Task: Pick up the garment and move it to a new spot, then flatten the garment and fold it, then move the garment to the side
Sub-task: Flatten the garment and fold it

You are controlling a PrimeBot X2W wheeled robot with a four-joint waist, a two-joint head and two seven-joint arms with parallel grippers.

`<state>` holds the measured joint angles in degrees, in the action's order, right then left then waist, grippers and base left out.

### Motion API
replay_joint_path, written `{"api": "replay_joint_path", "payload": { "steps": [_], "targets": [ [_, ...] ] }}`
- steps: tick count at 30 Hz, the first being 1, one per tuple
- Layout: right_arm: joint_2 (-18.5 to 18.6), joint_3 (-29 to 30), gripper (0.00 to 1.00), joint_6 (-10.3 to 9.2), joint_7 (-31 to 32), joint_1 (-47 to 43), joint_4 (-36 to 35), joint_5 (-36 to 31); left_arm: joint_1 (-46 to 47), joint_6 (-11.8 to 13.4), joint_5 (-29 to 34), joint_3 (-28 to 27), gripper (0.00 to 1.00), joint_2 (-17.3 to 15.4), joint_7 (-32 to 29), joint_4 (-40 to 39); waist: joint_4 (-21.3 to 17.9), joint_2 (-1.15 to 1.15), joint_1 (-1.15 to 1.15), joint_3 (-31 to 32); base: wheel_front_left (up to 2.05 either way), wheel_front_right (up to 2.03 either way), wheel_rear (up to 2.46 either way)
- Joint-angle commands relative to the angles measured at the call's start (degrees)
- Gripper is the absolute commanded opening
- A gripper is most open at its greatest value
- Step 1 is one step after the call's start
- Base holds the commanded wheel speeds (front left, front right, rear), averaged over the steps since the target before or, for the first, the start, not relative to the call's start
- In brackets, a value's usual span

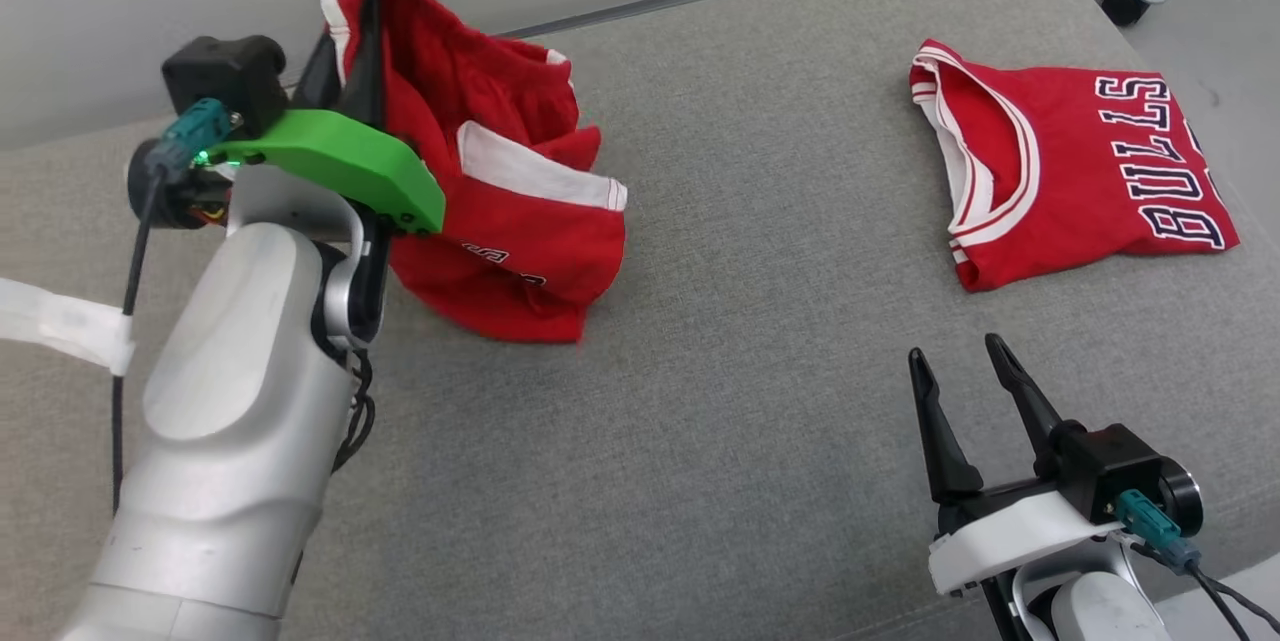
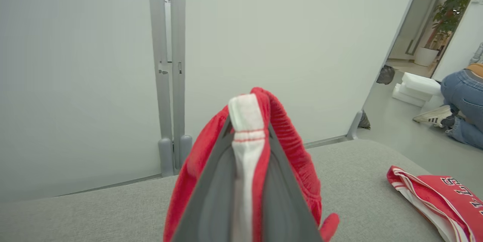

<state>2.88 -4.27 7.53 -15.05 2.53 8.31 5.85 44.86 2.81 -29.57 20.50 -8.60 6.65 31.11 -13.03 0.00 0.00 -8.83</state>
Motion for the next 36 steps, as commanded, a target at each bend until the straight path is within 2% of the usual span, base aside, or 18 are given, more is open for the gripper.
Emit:
{"api": "replay_joint_path", "payload": {
  "steps": [1, 8, 15, 20, 24, 28, 30, 36],
  "targets": [
    [0.0, 0.2, 1.0, -0.09, -0.2, -0.9, 0.1, -0.5, -0.1, 0.7, 0.1, -0.5, 0.0, -0.9, 0.6, -1.6, 1.2, 0.0, 0.0, 1.3, 0.0, 0.0, 0.0],
    [0.0, 0.6, 1.0, -0.09, -0.2, -2.6, 0.6, -0.6, -2.7, 2.5, 0.2, -0.5, 0.0, -2.6, -1.4, -10.9, 3.4, 0.0, 0.0, 4.3, 0.0, 0.0, 0.0],
    [0.1, 0.2, 1.0, -0.09, -0.2, -3.7, 0.7, -0.5, -6.7, 3.6, -0.6, -0.2, 0.0, -5.2, -6.5, -20.0, 5.6, 0.0, 0.0, 6.9, 0.0, 0.0, 0.0],
    [0.3, -0.2, 1.0, -0.09, -0.2, -3.9, 0.6, -0.4, -8.1, 4.4, -1.0, -1.5, 0.0, -8.1, -9.7, -25.2, 6.0, 0.0, 0.0, 7.2, 0.0, 0.0, 0.0],
    [0.3, -0.9, 1.0, -0.09, -0.2, -3.7, 0.5, -0.2, -9.1, 5.7, 0.0, -0.9, 0.0, -8.8, -11.2, -26.8, 5.7, 0.0, 0.0, 6.3, 0.0, 0.0, 0.0],
    [0.4, -1.4, 1.0, -0.09, -0.2, -3.1, 0.9, 0.2, -10.4, 5.9, 1.3, 2.9, 0.0, -6.0, -11.0, -25.3, 4.8, 0.0, 0.0, 4.9, 0.0, 0.0, 0.0],
    [0.5, -1.9, 1.0, -0.09, -0.2, -2.3, 0.9, 0.4, -10.8, 5.1, 2.0, 5.8, 0.0, -4.0, -10.7, -22.8, 4.1, 0.0, 0.0, 3.9, 0.0, 0.0, 0.0],
    [0.4, -3.2, 1.0, -0.09, -0.2, -0.4, 1.3, 1.4, -10.6, 0.3, 4.0, 15.3, 0.0, 2.7, -8.2, -12.1, -0.1, 0.0, 0.0, 1.0, 0.0, 0.0, 0.0]
  ]
}}
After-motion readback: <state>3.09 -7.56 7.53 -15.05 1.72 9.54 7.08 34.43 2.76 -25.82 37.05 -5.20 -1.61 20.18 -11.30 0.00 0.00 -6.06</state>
